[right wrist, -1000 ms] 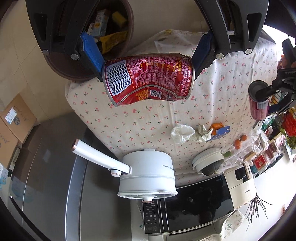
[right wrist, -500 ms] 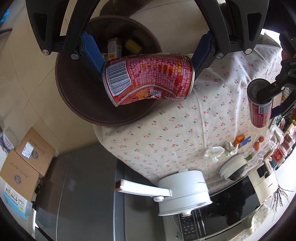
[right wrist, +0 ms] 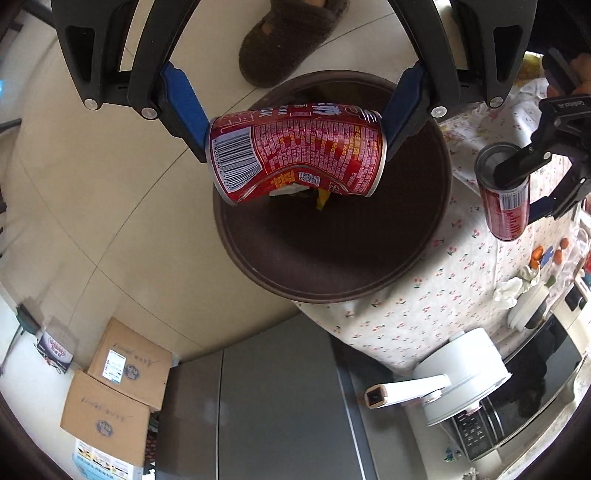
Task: Collect trash
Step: 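Carry both red cans over the brown bin and open both grippers to drop them, then move both grippers back over the table toward the blue box and tissues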
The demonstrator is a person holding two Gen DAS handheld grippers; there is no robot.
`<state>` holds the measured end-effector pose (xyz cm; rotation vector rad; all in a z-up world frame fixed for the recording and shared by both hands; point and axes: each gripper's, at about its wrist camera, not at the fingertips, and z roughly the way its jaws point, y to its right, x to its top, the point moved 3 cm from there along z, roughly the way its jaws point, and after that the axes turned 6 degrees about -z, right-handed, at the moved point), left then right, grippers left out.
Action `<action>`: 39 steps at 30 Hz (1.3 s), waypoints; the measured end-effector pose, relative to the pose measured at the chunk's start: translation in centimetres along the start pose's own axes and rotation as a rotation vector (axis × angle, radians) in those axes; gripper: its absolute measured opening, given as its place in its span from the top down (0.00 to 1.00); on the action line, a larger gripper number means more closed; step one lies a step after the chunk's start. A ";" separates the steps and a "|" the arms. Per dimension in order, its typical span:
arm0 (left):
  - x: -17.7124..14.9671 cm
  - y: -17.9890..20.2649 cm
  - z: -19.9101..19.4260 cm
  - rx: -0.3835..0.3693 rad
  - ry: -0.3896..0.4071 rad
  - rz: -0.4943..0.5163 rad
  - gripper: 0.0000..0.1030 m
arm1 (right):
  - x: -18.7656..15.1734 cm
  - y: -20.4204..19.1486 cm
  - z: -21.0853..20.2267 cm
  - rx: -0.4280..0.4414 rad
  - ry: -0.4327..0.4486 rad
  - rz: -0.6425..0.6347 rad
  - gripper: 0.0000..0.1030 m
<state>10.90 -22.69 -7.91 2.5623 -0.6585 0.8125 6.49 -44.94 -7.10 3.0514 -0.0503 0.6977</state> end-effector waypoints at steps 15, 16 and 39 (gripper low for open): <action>0.2 -1.5 -0.5 0.100 0.014 -0.038 0.00 | -0.4 1.4 0.6 -0.014 -0.022 0.002 0.14; 0.1 -1.8 -0.7 0.105 0.014 -0.038 0.00 | -0.4 1.2 0.6 -0.013 -0.023 -0.001 0.14; -0.6 -10.0 -7.1 0.229 0.044 -0.156 0.00 | 1.6 -3.0 0.6 0.016 -0.013 -0.019 0.00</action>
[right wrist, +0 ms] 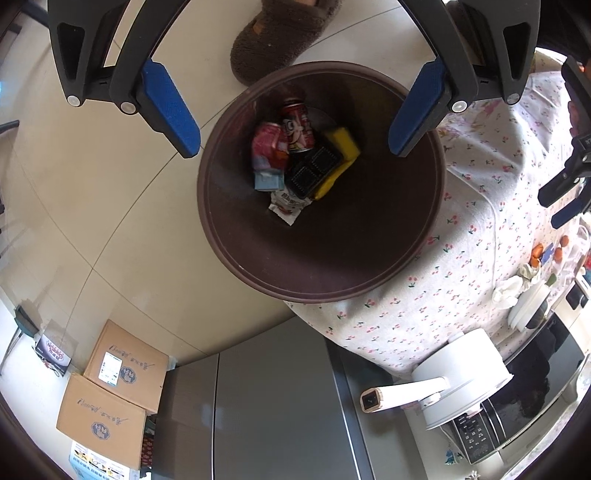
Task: Collect trash
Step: 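Move both grippers back over the table toward the blue box and tissues, then grasp the blue biscuit box with the left gripper while the right gripper grasps the white tissue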
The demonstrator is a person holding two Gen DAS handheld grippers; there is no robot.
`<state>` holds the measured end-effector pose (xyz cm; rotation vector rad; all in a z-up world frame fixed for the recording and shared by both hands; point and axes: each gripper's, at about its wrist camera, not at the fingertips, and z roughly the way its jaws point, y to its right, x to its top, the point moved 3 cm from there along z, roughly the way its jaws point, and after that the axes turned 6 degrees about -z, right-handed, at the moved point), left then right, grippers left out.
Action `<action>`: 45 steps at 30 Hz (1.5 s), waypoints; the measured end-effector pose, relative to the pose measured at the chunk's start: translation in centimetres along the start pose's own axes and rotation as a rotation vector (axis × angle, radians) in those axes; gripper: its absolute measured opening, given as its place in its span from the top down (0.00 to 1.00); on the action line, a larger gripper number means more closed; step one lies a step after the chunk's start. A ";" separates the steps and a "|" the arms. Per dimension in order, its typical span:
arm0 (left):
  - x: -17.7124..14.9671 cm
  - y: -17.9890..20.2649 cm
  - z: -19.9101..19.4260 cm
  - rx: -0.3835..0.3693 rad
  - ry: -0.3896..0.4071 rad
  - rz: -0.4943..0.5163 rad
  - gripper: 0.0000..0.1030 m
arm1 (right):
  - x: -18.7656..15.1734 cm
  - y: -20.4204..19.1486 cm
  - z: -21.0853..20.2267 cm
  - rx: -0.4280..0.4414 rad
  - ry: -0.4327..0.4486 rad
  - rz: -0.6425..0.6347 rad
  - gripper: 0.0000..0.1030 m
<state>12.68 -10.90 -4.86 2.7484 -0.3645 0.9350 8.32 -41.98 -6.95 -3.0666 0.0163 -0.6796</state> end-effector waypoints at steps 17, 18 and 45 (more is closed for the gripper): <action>-1.1 -13.5 -4.9 0.112 0.012 -0.336 0.00 | 3.7 -9.0 0.1 0.071 0.029 -0.112 0.00; -1.2 -14.1 -5.1 0.120 0.011 -0.353 0.00 | 4.0 -9.8 0.1 0.077 0.032 -0.119 0.00; 4.1 -28.8 0.3 0.235 -0.077 -0.644 0.00 | 13.9 -27.2 6.9 0.199 0.002 -0.315 0.00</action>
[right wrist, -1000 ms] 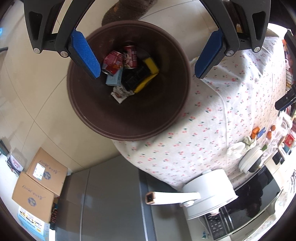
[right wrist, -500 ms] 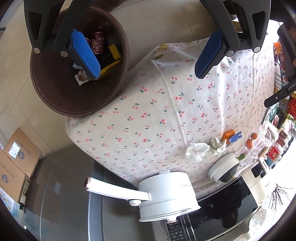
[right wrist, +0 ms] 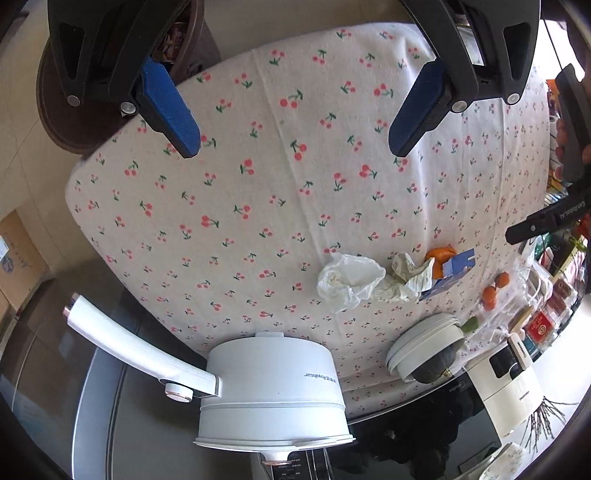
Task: Collect trash
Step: 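Grasp the blue biscuit box with the left gripper while the right gripper grasps the white tissue, then carry the blue box and white tissue over the bin and open both grippers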
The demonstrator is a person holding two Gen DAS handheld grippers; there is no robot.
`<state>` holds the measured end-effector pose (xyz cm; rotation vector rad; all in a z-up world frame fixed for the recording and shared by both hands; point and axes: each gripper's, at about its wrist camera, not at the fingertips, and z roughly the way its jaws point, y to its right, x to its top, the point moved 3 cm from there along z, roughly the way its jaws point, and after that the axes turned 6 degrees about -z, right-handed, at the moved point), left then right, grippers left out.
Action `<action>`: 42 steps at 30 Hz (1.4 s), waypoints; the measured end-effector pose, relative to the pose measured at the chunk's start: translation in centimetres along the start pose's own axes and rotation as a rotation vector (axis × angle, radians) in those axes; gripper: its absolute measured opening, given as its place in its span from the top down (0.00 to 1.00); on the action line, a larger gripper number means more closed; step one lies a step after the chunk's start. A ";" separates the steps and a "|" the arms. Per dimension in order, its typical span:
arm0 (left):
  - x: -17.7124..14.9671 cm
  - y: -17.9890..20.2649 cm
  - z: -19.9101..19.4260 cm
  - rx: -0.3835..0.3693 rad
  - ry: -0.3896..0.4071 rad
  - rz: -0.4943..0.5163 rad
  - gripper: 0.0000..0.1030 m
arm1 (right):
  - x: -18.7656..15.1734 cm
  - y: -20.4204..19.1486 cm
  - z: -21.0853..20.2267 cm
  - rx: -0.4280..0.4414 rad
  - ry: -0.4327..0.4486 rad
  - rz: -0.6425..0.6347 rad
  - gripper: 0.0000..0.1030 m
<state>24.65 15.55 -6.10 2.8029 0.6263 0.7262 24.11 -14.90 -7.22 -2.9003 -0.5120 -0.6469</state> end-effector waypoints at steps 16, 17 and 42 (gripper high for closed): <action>3.9 2.7 9.8 0.070 -0.111 -0.077 0.07 | 5.7 1.6 5.9 0.069 0.029 0.023 0.00; 3.9 2.6 9.9 0.065 -0.113 -0.082 0.14 | 5.8 1.5 6.1 0.076 0.030 0.022 0.00; 0.9 -0.2 2.6 -0.026 0.042 0.089 0.28 | 9.2 -1.1 11.0 0.115 0.041 0.092 0.89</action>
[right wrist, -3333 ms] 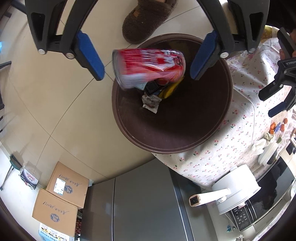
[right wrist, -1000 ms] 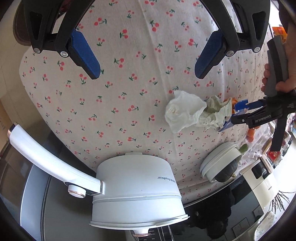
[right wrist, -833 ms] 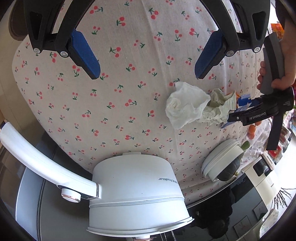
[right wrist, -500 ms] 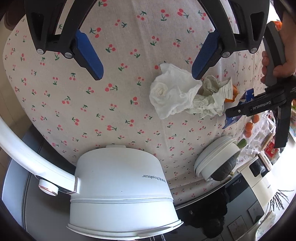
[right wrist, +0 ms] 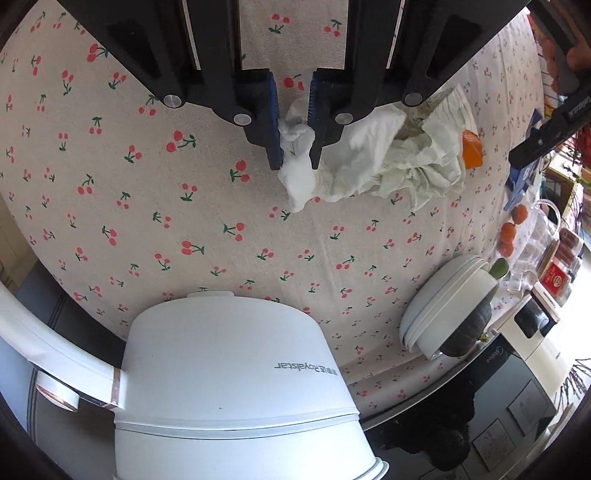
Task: Collect trash
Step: 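Carry the blue box and white tissue over the bin and open both grippers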
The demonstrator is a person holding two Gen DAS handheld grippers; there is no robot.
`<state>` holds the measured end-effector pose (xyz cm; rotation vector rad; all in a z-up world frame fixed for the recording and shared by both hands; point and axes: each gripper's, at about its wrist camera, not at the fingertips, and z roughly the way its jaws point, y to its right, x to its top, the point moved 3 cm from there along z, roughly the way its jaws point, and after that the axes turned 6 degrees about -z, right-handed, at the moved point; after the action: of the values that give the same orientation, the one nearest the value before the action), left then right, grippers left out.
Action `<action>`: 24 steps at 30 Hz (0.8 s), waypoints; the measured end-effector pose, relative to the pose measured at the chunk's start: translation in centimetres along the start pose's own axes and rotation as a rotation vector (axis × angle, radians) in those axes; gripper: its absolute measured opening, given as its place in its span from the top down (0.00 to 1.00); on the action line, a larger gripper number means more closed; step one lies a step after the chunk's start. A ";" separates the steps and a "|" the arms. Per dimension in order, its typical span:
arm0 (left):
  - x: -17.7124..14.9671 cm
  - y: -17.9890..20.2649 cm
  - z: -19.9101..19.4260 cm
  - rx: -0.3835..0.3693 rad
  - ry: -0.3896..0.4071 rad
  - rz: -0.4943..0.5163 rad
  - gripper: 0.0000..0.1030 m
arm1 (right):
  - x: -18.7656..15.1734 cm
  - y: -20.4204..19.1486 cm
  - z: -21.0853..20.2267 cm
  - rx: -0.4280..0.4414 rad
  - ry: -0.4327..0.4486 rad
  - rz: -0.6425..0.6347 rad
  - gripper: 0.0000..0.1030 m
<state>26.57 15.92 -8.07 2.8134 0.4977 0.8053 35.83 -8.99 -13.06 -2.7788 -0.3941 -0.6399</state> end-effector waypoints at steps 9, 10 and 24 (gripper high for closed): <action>-3.8 1.4 -3.7 -0.013 -0.003 0.036 0.28 | -3.0 1.0 -7.0 -0.044 0.038 -0.019 0.90; -4.3 1.7 -4.2 -0.013 -0.002 0.045 0.28 | -3.6 1.0 -7.9 -0.047 0.041 -0.026 0.90; -12.0 6.3 -9.7 -0.087 -0.007 0.124 0.28 | -12.0 2.2 -18.1 -0.117 0.068 -0.067 0.89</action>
<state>13.44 6.41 -4.09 2.7875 0.2826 0.8186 19.13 -19.09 -3.28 -2.8550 -0.4507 -0.7955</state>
